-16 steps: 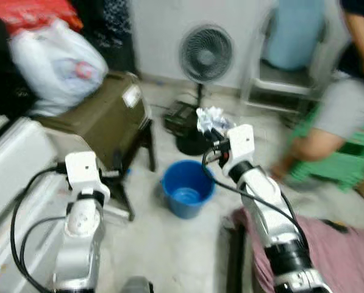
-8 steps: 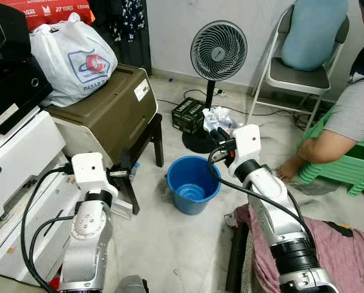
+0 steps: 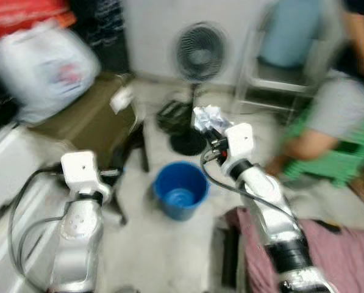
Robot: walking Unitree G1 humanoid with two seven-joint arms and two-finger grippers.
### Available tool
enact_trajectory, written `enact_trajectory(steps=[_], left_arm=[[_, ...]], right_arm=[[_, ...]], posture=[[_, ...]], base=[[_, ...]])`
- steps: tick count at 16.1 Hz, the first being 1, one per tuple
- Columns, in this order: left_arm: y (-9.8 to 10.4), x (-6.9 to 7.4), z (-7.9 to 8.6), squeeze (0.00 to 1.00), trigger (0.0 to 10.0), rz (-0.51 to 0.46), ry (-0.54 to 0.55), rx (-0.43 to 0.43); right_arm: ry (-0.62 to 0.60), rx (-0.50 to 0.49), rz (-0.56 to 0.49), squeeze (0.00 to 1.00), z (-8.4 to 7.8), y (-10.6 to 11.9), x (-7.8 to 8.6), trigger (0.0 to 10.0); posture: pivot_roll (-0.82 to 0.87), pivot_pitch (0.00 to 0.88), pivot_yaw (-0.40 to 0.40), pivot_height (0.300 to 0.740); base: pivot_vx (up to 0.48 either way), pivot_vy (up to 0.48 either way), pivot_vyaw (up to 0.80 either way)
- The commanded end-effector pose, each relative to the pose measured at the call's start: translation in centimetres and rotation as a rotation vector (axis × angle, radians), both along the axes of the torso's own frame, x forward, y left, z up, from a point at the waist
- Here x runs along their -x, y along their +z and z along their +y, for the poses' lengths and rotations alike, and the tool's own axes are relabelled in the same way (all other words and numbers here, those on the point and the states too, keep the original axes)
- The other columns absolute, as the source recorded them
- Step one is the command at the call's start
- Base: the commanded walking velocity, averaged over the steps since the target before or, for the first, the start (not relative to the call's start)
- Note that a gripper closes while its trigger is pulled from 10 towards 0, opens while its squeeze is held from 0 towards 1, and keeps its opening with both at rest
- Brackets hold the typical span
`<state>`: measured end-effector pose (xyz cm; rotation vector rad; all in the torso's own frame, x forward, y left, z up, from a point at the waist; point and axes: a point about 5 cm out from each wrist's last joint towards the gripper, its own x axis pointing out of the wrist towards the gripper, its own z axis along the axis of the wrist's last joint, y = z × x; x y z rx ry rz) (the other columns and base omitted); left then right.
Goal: Clean up the room
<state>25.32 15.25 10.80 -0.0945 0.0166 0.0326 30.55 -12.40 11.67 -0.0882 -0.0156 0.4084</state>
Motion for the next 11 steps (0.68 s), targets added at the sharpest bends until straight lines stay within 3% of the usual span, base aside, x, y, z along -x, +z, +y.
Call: enact_trajectory(steps=[1,4,11], left_arm=[[0.14,0.17,0.71,0.0,10.0,-0.005,0.017,-0.012],[0.12,0.2,0.77,0.0,10.0,-0.002,0.024,-0.014],[-0.06,0.13,1.04,0.0,10.0,0.02,0.078,0.008]], right_arm=[[0.02,-0.016,-0.03,0.0,0.77,0.89,-0.29,10.0],[0.023,-0.017,-0.029,0.0,0.85,0.88,-0.31,10.0],[0.017,-0.03,-0.024,0.0,0.87,0.86,-0.35,10.0]], posture=[[-0.05,0.0,-0.041,0.74],[-0.05,0.0,-0.042,0.74],[-0.05,0.0,-0.043,0.74]], base=[[0.296,0.0,0.0],[0.291,0.0,0.0],[0.0,0.0,0.0]])
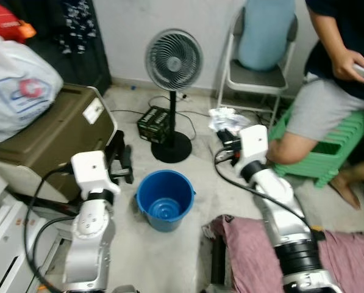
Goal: Clean up the room
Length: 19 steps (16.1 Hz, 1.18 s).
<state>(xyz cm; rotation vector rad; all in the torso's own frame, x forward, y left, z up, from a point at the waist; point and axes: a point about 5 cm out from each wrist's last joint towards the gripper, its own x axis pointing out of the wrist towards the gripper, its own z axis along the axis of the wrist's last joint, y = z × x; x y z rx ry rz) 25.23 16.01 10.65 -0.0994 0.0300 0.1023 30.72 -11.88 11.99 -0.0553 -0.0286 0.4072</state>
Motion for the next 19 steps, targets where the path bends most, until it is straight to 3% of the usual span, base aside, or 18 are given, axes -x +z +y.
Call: enact_trajectory(steps=[1,7,19], left_arm=[[0.05,-0.01,0.25,0.0,10.0,0.006,0.005,0.008],[0.04,-0.05,0.17,0.0,10.0,0.009,0.004,0.008],[0.53,0.33,-0.21,0.0,10.0,-0.037,-0.065,0.034]], right_arm=[[0.017,0.005,-0.018,0.0,0.36,0.54,-0.21,10.0],[0.022,0.005,-0.016,0.0,0.52,0.51,-0.27,10.0],[0.021,0.006,-0.012,0.0,0.53,0.39,-0.27,10.0]], posture=[[-0.04,0.0,-0.044,0.74],[-0.04,0.0,-0.048,0.74],[-0.04,0.0,-0.051,0.74]], base=[[0.0,0.289,0.0],[0.0,0.449,0.0],[0.047,0.0,0.0]])
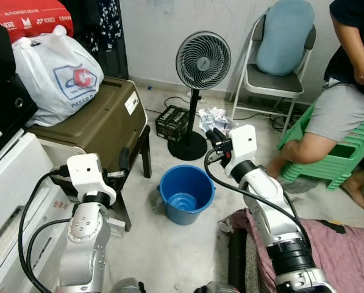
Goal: Clean up the room
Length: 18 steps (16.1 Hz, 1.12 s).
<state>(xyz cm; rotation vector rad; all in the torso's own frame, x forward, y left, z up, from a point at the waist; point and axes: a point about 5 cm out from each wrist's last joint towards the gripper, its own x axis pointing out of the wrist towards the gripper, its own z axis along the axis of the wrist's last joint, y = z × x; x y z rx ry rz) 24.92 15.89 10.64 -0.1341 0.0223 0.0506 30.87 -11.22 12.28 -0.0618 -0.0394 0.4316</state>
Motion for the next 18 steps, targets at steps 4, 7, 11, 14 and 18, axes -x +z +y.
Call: enact_trajectory(steps=[4,7,11,14,18], left_arm=[[0.57,0.0,-0.13,0.0,10.0,-0.029,-0.018,-0.002],[0.58,0.04,-0.12,0.0,10.0,-0.032,-0.021,-0.003],[0.62,0.06,-0.11,0.0,10.0,-0.033,-0.02,-0.006],[0.6,0.06,-0.09,0.0,10.0,-0.032,-0.019,-0.008],[0.6,0.09,-0.03,0.0,10.0,-0.031,-0.015,-0.01]], right_arm=[[0.01,0.019,-0.017,0.0,-0.06,0.24,-0.2,10.0],[0.012,0.017,-0.016,0.0,0.03,0.23,-0.18,10.0],[0.018,0.015,-0.02,0.0,0.13,0.3,-0.19,10.0],[0.019,0.013,-0.021,0.0,0.16,0.29,-0.19,10.0],[0.016,0.014,-0.017,0.0,0.19,0.18,-0.14,10.0]], posture=[[-0.04,0.0,-0.052,0.74],[-0.03,0.0,-0.053,0.74],[-0.03,0.0,-0.053,0.74],[-0.03,0.0,-0.053,0.74],[-0.03,0.0,-0.052,0.74]], base=[[0.318,0.0,0.0],[0.325,0.0,0.62],[0.328,0.0,0.51],[0.328,0.0,0.8],[0.327,0.0,0.26]])
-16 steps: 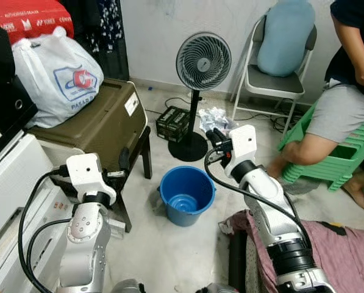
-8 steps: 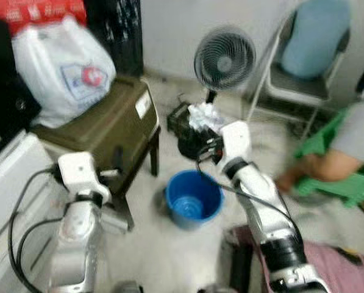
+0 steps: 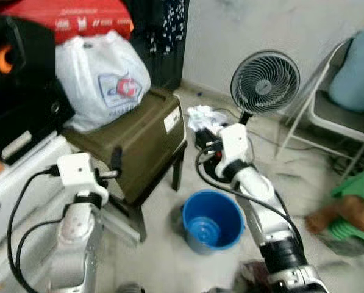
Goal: Clean up the room
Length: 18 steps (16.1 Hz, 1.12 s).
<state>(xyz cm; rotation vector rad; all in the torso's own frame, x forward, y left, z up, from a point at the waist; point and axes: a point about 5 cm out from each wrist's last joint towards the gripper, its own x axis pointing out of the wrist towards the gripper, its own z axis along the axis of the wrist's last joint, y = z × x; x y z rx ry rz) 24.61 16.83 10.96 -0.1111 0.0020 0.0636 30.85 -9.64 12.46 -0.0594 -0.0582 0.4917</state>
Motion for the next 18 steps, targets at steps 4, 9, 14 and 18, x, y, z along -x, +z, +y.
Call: enact_trajectory(steps=[4,9,14,18], left_arm=[[0.26,-0.32,-0.98,0.0,10.0,-0.008,-0.024,0.018],[0.39,-0.45,-0.96,0.0,10.0,-0.016,-0.028,0.022],[0.53,-0.44,-1.07,0.0,10.0,-0.03,-0.039,0.025],[0.6,-0.41,-1.08,0.0,10.0,-0.034,-0.042,0.024]], right_arm=[[-0.053,0.018,0.011,0.0,-1.53,-0.14,-0.29,10.0],[-0.065,0.019,0.026,0.0,-1.56,-0.25,-0.58,10.0],[-0.065,0.02,0.023,0.0,-1.54,-0.28,-0.58,10.0],[-0.068,0.016,0.025,0.0,-1.53,-0.31,-0.55,10.0]], posture=[[-0.03,0.0,-0.054,0.74],[-0.03,0.0,-0.056,0.74],[-0.04,0.0,-0.055,0.74],[-0.03,0.0,-0.055,0.74]], base=[[0.233,0.0,0.0],[0.0,0.0,-0.74],[0.178,0.0,-0.48],[0.388,0.0,0.0]])
